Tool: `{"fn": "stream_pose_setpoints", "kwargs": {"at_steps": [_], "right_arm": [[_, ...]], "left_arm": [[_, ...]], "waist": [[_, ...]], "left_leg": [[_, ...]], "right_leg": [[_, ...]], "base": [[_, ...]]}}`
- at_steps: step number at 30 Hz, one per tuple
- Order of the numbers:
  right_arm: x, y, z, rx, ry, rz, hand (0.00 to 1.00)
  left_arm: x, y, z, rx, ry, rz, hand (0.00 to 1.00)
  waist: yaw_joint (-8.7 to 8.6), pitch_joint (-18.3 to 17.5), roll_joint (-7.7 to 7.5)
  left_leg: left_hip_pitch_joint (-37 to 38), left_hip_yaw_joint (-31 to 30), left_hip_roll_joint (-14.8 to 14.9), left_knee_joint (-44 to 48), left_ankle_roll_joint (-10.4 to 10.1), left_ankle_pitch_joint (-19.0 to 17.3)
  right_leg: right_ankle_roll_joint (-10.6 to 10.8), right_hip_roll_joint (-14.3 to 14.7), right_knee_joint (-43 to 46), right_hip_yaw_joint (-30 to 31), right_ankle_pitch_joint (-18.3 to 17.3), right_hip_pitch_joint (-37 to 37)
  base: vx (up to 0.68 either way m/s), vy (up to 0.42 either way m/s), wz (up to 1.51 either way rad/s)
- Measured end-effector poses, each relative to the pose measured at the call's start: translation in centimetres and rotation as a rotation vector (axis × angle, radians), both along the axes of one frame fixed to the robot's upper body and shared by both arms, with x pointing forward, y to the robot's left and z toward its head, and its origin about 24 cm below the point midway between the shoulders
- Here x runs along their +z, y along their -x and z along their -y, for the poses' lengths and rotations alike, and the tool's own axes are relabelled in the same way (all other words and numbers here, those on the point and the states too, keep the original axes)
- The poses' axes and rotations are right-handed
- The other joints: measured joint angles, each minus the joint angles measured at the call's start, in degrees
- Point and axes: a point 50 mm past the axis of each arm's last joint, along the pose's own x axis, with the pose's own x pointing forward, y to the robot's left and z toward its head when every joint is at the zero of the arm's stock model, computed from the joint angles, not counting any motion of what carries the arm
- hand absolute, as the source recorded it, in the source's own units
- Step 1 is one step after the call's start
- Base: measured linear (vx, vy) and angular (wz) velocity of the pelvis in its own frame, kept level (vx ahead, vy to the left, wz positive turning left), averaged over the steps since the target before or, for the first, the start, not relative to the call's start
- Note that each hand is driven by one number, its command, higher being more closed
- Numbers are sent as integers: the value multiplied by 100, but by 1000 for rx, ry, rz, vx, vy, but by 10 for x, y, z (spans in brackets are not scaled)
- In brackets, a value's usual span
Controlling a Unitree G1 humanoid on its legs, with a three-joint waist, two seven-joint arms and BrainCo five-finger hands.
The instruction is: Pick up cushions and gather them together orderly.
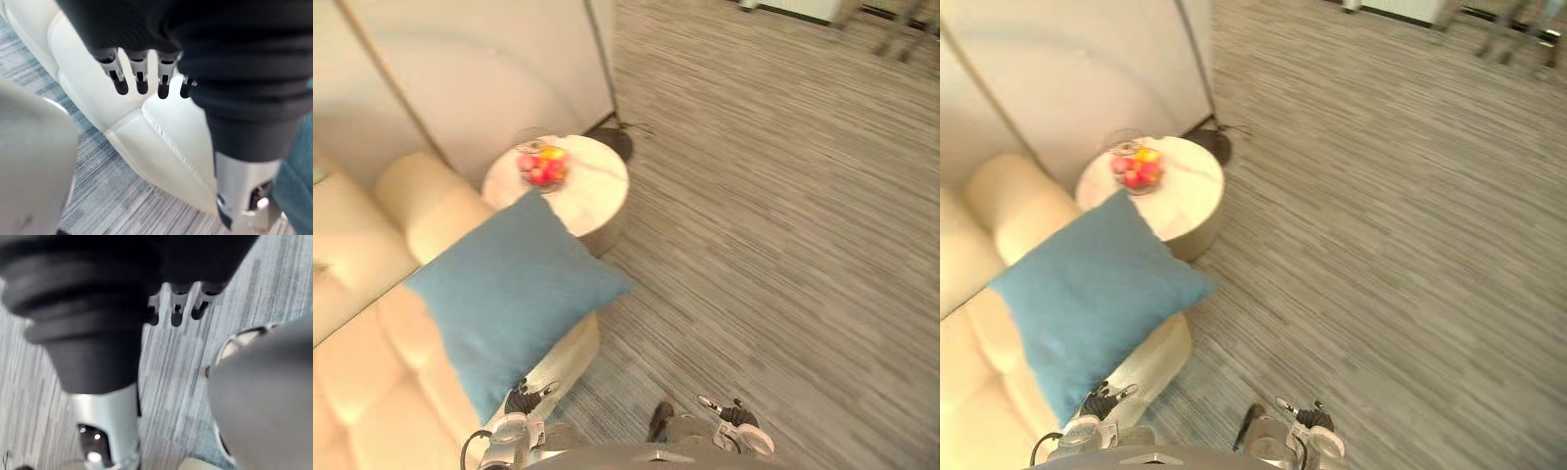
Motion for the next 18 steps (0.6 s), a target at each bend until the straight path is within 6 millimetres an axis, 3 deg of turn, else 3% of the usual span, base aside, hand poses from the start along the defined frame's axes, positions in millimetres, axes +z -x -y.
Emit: {"fn": "stream_pose_setpoints", "kwargs": {"at_steps": [2, 6, 9, 12, 13, 14, 15, 16, 17, 18], "right_arm": [[-1, -1, -7, -11, -25, 6, 0], [-5, 8, -11, -25, -43, -26, 0], [-7, 9, -15, -13, -58, -43, 0], [-7, 6, -18, 9, -61, -40, 0], [-6, 4, -17, 25, -53, -37, 0], [-7, 4, -17, 30, -51, -40, 0], [-8, 6, -20, 35, -59, -44, 0], [-8, 6, -22, 38, -64, -44, 0], [-8, 3, -28, 60, -73, -41, 0], [-8, 4, -30, 61, -75, -41, 0]], "left_arm": [[1, 0, -9, -11, -24, 0, 0], [0, 2, -15, -14, -37, -25, 0], [0, 4, -21, 8, -42, -31, 0], [-1, 6, -22, 21, -41, -36, 0], [-1, 7, -23, 24, -42, -39, 0], [-1, 7, -23, 28, -41, -39, 0], [0, 7, -26, 38, -45, -36, 0], [0, 7, -27, 45, -49, -35, 0], [1, 6, -31, 61, -57, -29, 0], [1, 6, -32, 66, -59, -27, 0]], "waist": [[136, -151, -233], [47, -161, -357], [77, -133, -498], [19, -97, -572], [-38, -87, -577], [-45, -81, -565], [-50, -93, -547], [-48, -87, -586], [-45, -91, -737], [-56, -103, -807]], "left_leg": [[7, 188, -338, -484, 236, 342], [36, -319, -651, -788, 372, 525], [227, -506, -877, -945, 415, 581], [355, -845, -1002, -1149, 447, 610], [373, -1176, -1025, -1213, 484, 639], [383, -1287, -1010, -1234, 490, 674], [398, -1599, -908, -1348, 456, 790], [385, -1700, -896, -1380, 431, 835], [319, -1919, -958, -1500, 374, 964], [267, -2028, -1036, -1521, 319, 1039]], "right_leg": [[274, -206, -309, -136, 66, 11], [249, -265, -539, -195, 121, 244], [399, -630, 122, -250, -157, 261], [325, -898, 880, -51, -306, 133], [122, -838, 1280, 570, -212, 12], [35, -778, 1380, 816, -203, -36], [-31, -372, 1094, 1635, -414, -34], [-4, -219, 872, 1871, -479, 19], [-30, 74, 231, 2356, -507, 102], [63, 102, 30, 2460, -566, 155]], "base": [[49, 162, 85], [11, 100, 67], [-4, 66, 32], [-70, -1, 56], [-47, -17, 102], [-4, -56, 129], [25, -84, 89], [8, -157, 112], [-25, -148, 79], [-14, -187, 87]]}}
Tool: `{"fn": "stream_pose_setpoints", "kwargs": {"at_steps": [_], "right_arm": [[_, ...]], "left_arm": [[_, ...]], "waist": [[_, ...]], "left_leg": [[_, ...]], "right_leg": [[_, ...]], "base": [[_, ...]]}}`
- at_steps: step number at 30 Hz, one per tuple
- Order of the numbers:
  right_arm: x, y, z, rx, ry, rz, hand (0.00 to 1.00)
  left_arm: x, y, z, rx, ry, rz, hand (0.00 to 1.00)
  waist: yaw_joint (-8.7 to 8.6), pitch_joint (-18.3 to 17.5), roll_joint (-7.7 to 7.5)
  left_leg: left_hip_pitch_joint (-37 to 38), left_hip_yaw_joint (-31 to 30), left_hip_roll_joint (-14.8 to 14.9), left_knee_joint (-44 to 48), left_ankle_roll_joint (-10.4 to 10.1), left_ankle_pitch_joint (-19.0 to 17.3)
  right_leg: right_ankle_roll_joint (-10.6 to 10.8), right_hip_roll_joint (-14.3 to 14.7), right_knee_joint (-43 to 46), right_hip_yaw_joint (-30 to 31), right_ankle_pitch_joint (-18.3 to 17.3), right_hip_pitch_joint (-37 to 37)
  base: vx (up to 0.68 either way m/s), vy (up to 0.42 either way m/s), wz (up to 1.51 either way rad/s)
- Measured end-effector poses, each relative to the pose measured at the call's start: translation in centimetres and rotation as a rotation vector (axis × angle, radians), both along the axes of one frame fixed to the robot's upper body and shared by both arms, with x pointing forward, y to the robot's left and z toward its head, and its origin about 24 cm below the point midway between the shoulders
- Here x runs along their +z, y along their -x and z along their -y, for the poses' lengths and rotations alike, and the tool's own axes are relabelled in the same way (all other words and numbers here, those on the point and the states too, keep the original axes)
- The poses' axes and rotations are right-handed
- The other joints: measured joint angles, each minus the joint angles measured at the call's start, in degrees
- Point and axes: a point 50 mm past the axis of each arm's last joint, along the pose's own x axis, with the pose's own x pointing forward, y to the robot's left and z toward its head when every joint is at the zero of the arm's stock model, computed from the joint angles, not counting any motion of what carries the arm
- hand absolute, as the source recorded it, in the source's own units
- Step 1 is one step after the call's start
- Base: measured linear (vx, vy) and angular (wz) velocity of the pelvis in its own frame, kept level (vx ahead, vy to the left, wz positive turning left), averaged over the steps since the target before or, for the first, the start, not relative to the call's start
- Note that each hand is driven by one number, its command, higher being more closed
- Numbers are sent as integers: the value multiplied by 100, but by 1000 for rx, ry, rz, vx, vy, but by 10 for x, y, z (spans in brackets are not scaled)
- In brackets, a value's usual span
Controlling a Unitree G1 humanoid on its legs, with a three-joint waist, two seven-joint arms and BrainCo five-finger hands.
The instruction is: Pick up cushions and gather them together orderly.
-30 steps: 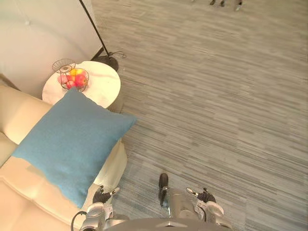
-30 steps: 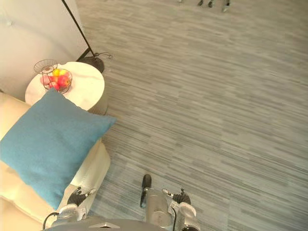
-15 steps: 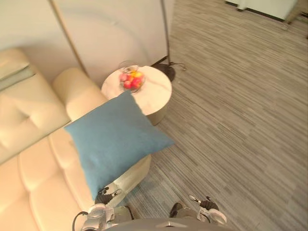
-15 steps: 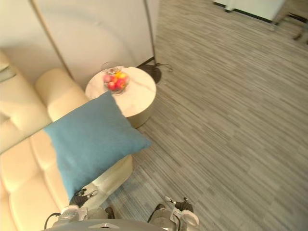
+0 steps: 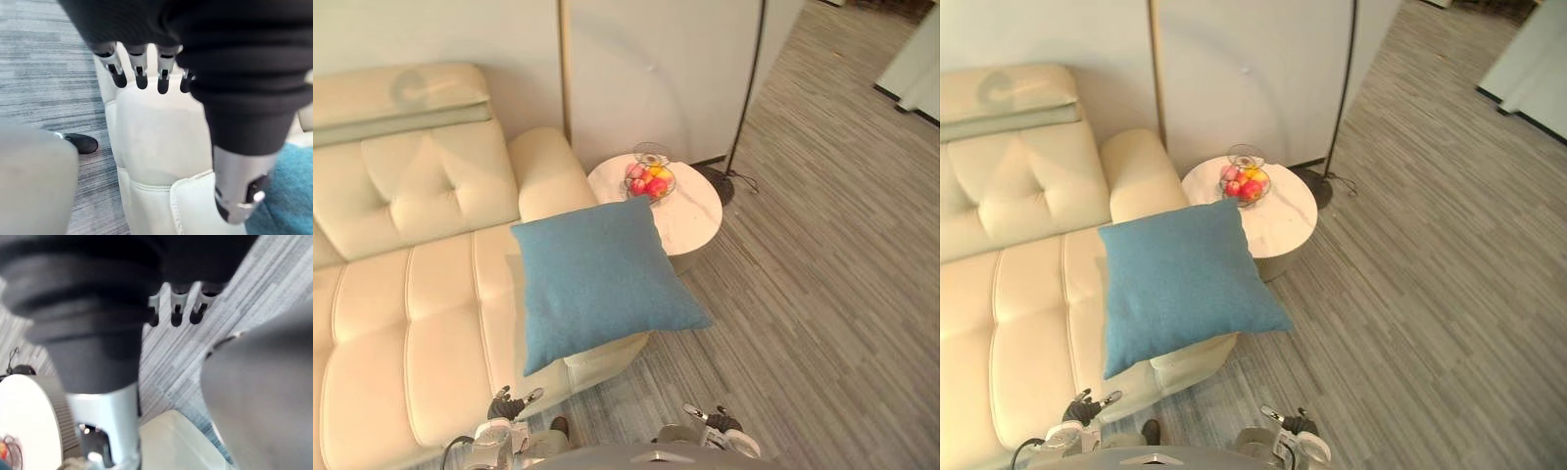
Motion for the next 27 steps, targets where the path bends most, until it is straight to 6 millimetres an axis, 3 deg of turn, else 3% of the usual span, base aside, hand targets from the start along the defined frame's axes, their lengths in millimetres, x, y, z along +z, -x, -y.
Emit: {"fn": "stream_pose_setpoints", "kwargs": {"at_steps": [1, 3, 5, 11, 14, 16, 19, 21, 27], "right_arm": [[0, 0, 1, -3, 2, -1, 0], [0, 1, 5, -12, 11, -2, 0], [1, 1, 9, -11, 21, -2, 0], [2, 0, 10, -16, 23, 9, 0], [10, -7, 21, -52, 54, 63, 0], [17, -12, 32, -81, 85, 106, 0], [39, -26, 66, -81, 206, 197, 0], [69, -37, 106, -81, 355, 281, 0], [100, -49, 133, -84, 469, 372, 0]], "left_arm": [[0, 0, -1, 3, -1, -2, 0], [-2, 3, 5, 8, 16, -13, 0], [-3, 3, 8, 17, 24, -11, 0], [-2, 3, 5, 23, 22, -6, 0], [-2, 3, 2, 21, 17, -5, 0], [0, 0, 0, 25, 12, 13, 0], [10, -8, -12, 37, -17, 78, 0], [24, -17, -35, 91, -69, 161, 0], [41, -21, -59, 199, -97, 264, 0]], "waist": [[-1, -28, -8], [-28, -51, 190], [-13, -42, 271], [-2, -82, 192], [-17, -95, 170], [-27, -103, 158], [-31, -118, 156], [-75, -132, 157], [-100, -319, 219]], "left_leg": [[-43, -163, -14, -87, -36, 146], [-3, -361, 109, -521, -112, 456], [-57, -511, 140, -535, -141, 477], [-57, -645, 143, -543, -155, 474], [-61, -606, 122, -544, -154, 474], [-57, -566, 122, -545, -153, 474], [-46, -474, 125, -546, -143, 481], [-52, -438, 127, -548, -130, 486], [-71, -303, 133, -549, -116, 481]], "right_leg": [[234, -15, -136, -150, 52, 62], [298, 58, -336, -479, 77, 125], [306, 129, -504, -614, 133, 250], [321, 190, -719, -804, 201, 468], [326, 176, -803, -759, 272, 481], [331, 177, -863, -722, 322, 490], [350, 179, -907, -626, 386, 473], [346, 182, -961, -597, 417, 469], [338, 193, -1116, -462, 517, 445]], "base": [[9, -144, 68], [13, -121, 68], [20, -81, 41], [28, -26, 15], [-10, 19, -8], [-43, 14, -10], [-68, 13, -15], [-86, 9, -7], [-47, 6, -12]]}}
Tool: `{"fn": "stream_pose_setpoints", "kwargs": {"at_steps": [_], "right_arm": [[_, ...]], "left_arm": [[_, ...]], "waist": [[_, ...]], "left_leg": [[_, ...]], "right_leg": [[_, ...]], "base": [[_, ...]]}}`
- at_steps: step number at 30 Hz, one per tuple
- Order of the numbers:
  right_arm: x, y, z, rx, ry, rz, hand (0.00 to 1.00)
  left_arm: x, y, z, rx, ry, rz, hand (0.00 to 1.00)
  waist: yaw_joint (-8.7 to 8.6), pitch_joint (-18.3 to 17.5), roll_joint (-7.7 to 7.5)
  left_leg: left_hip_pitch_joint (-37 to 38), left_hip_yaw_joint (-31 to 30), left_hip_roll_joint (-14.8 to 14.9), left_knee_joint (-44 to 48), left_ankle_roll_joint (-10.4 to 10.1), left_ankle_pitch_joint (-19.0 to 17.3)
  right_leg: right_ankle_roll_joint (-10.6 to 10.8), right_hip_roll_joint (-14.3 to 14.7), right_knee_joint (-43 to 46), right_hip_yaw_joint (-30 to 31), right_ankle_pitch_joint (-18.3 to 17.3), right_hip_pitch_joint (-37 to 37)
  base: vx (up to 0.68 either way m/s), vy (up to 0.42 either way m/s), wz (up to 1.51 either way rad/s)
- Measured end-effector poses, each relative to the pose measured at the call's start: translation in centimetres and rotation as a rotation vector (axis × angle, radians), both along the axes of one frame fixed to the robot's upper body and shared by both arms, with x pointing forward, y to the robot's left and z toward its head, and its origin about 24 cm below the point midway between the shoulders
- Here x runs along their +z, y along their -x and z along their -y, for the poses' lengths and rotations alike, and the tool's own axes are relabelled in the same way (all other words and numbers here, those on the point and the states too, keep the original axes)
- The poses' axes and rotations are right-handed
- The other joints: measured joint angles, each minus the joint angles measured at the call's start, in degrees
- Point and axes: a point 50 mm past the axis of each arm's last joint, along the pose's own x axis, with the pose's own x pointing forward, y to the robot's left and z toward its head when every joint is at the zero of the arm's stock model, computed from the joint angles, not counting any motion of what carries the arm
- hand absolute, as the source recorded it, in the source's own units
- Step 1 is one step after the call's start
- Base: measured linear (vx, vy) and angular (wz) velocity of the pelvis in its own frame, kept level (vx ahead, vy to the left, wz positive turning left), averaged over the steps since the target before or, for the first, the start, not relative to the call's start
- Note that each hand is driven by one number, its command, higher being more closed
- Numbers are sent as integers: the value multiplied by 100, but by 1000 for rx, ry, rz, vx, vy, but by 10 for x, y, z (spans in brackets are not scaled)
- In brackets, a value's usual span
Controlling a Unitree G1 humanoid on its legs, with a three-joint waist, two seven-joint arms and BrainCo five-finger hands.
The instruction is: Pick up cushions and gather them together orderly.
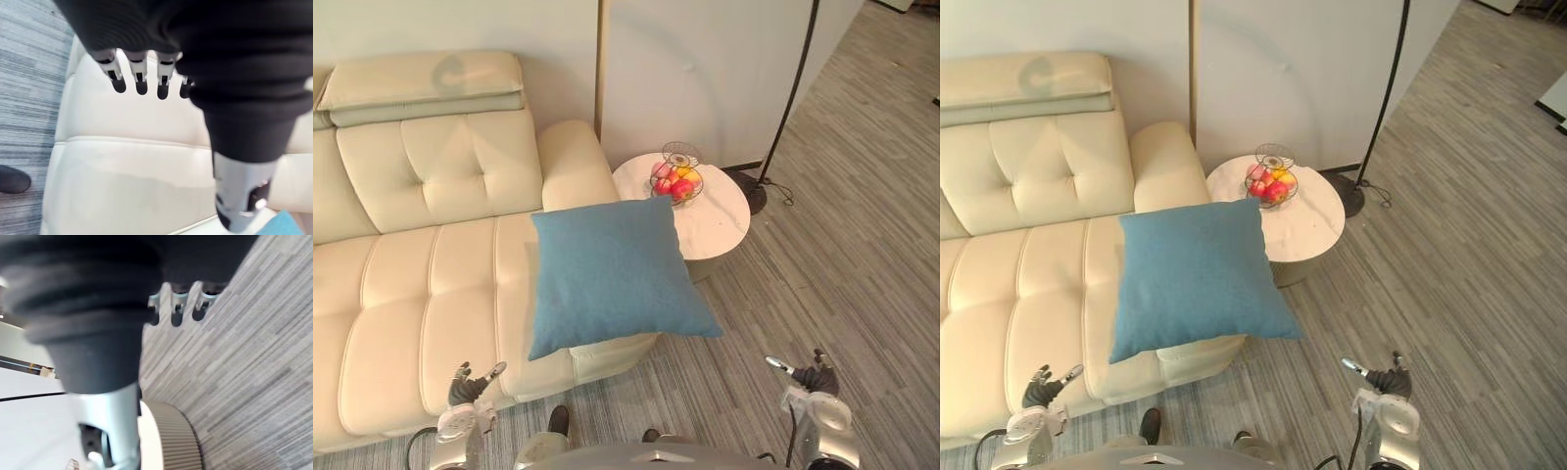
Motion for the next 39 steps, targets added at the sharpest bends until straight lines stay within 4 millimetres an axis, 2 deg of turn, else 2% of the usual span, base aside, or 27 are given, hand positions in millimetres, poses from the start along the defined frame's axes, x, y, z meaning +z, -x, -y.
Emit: {"fn": "stream_pose_setpoints", "kwargs": {"at_steps": [7, 8, 10, 11, 13, 14, 19, 23, 24, 27, 30, 33, 34, 35, 39], "right_arm": [[18, -27, -8, 49, 6, 101, 0], [27, -40, -19, 108, -4, 160, 0], [31, -46, -25, 141, -8, 182, 0], [35, -57, -39, 197, -37, 225, 0], [38, -65, -52, 244, -63, 257, 0], [38, -72, -63, 287, -79, 264, 0], [33, -80, -93, 393, -126, 259, 0], [44, -99, -110, 472, -125, 295, 0], [49, -108, -117, 497, -130, 310, 0], [52, -119, -131, 542, -136, 313, 0], [74, -145, -153, 613, -130, 375, 0], [87, -155, -163, 648, -126, 416, 0], [92, -159, -167, 662, -115, 431, 100], [97, -161, -171, 680, -102, 444, 100], [109, -168, -185, 718, -106, 488, 100]], "left_arm": [[21, -20, -3, 39, -5, 140, 0], [27, -27, 1, 29, -4, 182, 0], [29, -30, 4, 18, -3, 198, 0], [31, -36, 14, -12, 8, 217, 0], [32, -41, 26, -44, 26, 233, 0], [32, -47, 38, -78, 49, 243, 0], [33, -56, 64, -155, 92, 261, 0], [43, -77, 84, -249, 109, 308, 0], [50, -88, 92, -286, 113, 341, 0], [61, -104, 104, -336, 114, 384, 0], [86, -140, 119, -383, 95, 471, 0], [98, -151, 122, -374, 87, 511, 0], [103, -155, 122, -368, 79, 525, 0], [107, -159, 121, -365, 71, 537, 100], [120, -169, 122, -330, 65, 578, 100]], "waist": [[-19, -43, 51], [-20, -54, 70], [-17, -57, 76], [-11, -61, 86], [-9, -60, 91], [8, -59, 95], [30, -23, 133], [29, 210, 302], [40, 411, 336], [87, 586, 319], [100, 928, 332], [104, 1106, 342], [112, 1110, 345], [121, 1110, 344], [195, 1270, 373]], "left_leg": [[-12, 21, -2, 1, 4, 4], [-16, 34, -1, 1, 8, 8], [-16, 41, -2, 1, 10, 10], [-17, 43, -5, 1, 10, 10], [-33, 42, -7, 1, 10, 10], [-62, 37, -10, 2, 15, 15], [-116, 15, -17, 2, 17, 20], [-470, -5, -5, 3, 25, 157], [-562, -19, 5, 4, 18, 215], [-766, -15, 47, 36, -7, 321], [-1291, -29, 115, 35, -30, 540], [-1455, -22, 155, 4, -68, 560], [-1582, -6, 174, 4, -63, 565], [-1699, 7, 191, 4, -74, 586], [-1814, 2, 279, 14, -146, 641]], "right_leg": [[35, 0, -59, 13, 80, 6], [37, 0, -78, 17, 93, 0], [40, 0, -84, 16, 100, -2], [42, 0, -118, 14, 129, -3], [40, 2, -164, 12, 155, -2], [39, 2, -172, 10, 162, -3], [36, 2, -201, -5, 171, -23], [27, 25, -189, -10, 299, -377], [21, 40, -193, -18, 354, -456], [-6, 60, -49, 7, 378, -726], [-51, 102, 225, 34, 467, -1376], [-49, 118, 250, 58, 523, -1559], [-80, 133, 248, 77, 547, -1694], [-106, 153, 245, 99, 585, -1815], [-140, 205, 228, 107, 660, -1937]], "base": [[-6, 1, -1], [0, 0, 0], [-7, -4, -2], [0, 0, 0], [0, 0, 0], [-3, -4, 4], [-3, -2, 2], [-79, 3, 1], [-114, 8, 2], [-122, -6, -1], [-187, -8, -3], [-130, -12, -5], [-115, -12, -10], [-94, -22, -11], [-26, -33, -6]]}}
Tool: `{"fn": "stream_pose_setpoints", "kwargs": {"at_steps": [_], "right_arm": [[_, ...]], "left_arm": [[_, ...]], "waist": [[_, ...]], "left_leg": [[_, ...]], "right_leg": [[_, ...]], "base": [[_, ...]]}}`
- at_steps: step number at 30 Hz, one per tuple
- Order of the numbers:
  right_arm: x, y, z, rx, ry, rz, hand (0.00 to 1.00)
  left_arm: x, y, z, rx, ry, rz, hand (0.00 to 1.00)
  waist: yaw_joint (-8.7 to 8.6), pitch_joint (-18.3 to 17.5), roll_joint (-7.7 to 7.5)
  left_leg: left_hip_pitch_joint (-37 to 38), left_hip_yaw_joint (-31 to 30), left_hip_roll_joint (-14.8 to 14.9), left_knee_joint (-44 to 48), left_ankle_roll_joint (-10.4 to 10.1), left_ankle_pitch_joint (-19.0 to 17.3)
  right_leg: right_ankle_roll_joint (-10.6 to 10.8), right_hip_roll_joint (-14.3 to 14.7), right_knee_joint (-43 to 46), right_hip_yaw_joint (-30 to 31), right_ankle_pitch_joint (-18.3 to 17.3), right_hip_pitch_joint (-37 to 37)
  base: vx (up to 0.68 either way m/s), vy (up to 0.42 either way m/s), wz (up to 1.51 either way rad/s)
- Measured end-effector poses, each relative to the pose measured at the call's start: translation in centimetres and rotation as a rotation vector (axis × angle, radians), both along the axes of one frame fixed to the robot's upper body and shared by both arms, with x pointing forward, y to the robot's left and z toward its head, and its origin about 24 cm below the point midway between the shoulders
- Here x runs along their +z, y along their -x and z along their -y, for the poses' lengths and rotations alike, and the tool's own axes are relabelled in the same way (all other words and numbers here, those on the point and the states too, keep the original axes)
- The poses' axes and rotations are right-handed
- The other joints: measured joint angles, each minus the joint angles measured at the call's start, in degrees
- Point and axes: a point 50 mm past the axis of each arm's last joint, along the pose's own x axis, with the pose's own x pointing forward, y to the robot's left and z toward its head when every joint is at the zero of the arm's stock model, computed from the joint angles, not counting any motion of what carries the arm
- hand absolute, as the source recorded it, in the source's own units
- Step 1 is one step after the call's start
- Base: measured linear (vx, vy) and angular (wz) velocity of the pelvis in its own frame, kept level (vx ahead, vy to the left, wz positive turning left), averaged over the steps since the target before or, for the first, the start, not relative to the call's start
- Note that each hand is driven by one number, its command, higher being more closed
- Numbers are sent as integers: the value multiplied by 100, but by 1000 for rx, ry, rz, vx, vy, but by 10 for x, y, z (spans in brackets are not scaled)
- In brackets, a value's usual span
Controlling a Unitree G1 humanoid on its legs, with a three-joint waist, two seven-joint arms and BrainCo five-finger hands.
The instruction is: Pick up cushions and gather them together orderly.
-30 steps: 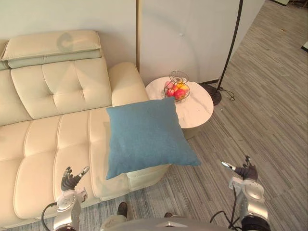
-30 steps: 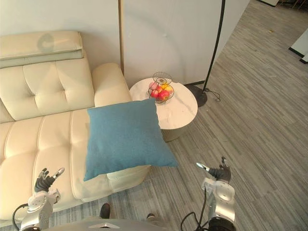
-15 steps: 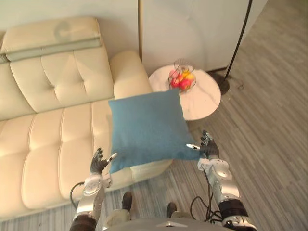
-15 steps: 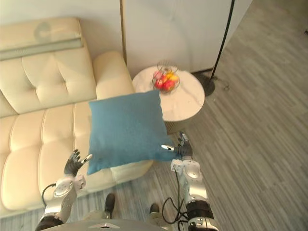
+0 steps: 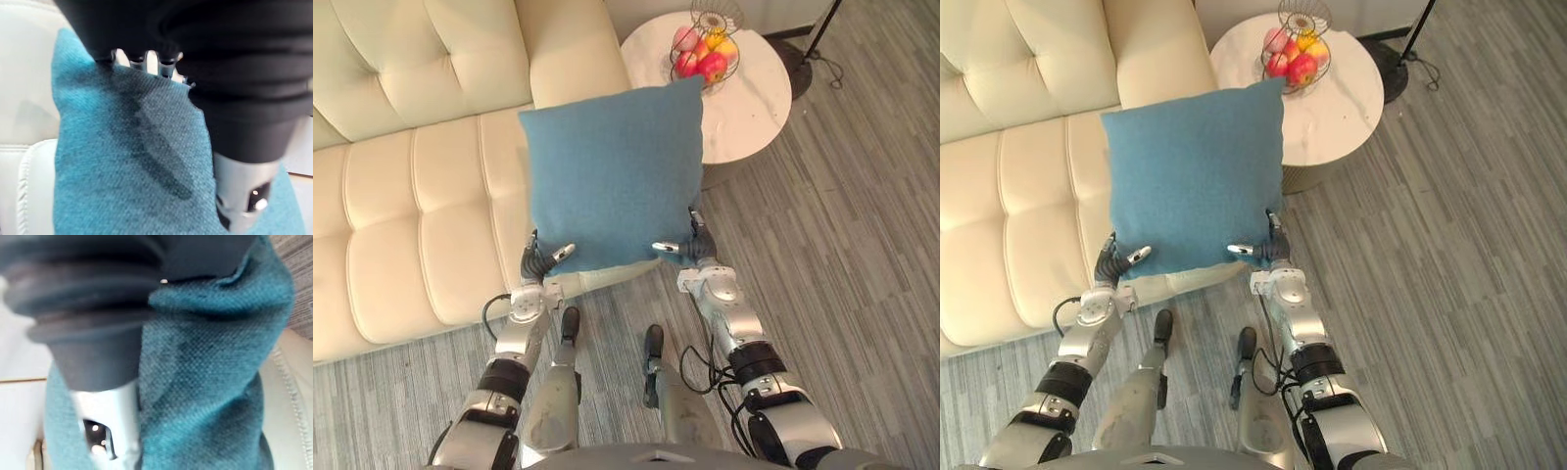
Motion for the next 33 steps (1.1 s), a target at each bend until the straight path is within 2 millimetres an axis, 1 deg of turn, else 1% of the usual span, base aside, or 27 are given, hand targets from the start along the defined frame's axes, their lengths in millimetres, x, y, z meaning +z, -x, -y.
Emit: {"fn": "stream_pose_setpoints", "kwargs": {"at_steps": [4, 6, 8, 10, 14, 18, 20, 24, 28, 33], "right_arm": [[13, -2, -3, 22, 7, 52, 100], [21, -5, -4, 25, -19, 82, 100], [25, -7, -3, 25, -29, 96, 100], [31, -6, -5, 38, -60, 119, 100], [38, -4, -12, 76, -52, 157, 100], [39, -3, -14, 85, -79, 162, 100], [39, 1, -14, 88, -85, 171, 100], [35, 11, -15, 102, -99, 174, 100], [27, 27, -14, 106, -117, 165, 100], [26, 45, -14, 109, -129, 176, 100]], "left_arm": [[9, -6, -2, 36, 16, 34, 100], [14, -8, -7, 80, 34, 56, 100], [18, -9, -8, 90, 41, 76, 100], [27, -13, -11, 94, 41, 111, 100], [41, -15, -14, 108, 48, 175, 100], [51, -16, -13, 102, 52, 221, 100], [54, -16, -11, 93, 52, 235, 100], [54, -7, -11, 90, 56, 250, 100], [49, 7, -10, 73, 54, 253, 100], [44, 24, -10, 63, 44, 247, 100]], "waist": [[23, 73, 62], [23, 108, 111], [28, 136, 141], [45, 170, 166], [64, 179, 177], [55, 183, 184], [107, 183, 184], [120, 180, 183], [121, 164, 185], [107, -4, 180]], "left_leg": [[-108, -25, 87, 23, -69, 47], [-166, -45, 136, 24, -108, 72], [-192, -67, 158, 24, -128, 86], [-196, -182, 169, 25, -147, 100], [-184, -213, 174, 25, -170, 113], [-131, -339, 161, 26, -197, 111], [-54, -348, 160, 26, -223, 93], [143, -363, 166, 24, -271, 47], [396, -364, 165, 22, -250, -40], [618, -405, 132, 22, -222, -82]], "right_leg": [[-23, 82, 23, -21, 24, -118], [-59, 114, 168, -78, -36, -239], [-74, 131, 266, -91, -71, -297], [-112, 146, 518, -125, -246, -382], [-144, 133, 817, -155, -446, -487], [-174, 86, 1087, -286, -670, -479], [-187, 69, 1223, -306, -777, -449], [-195, 74, 1223, -331, -853, -237], [-184, 73, 1159, -374, -902, 73], [-174, 78, 1001, -450, -905, 402]], "base": [[18, -61, -3], [40, -72, 0], [41, -57, 5], [47, -71, 13], [44, -54, 7], [54, -51, 20], [47, -44, 11], [42, -43, 4], [34, -25, 7], [39, -8, 7]]}}
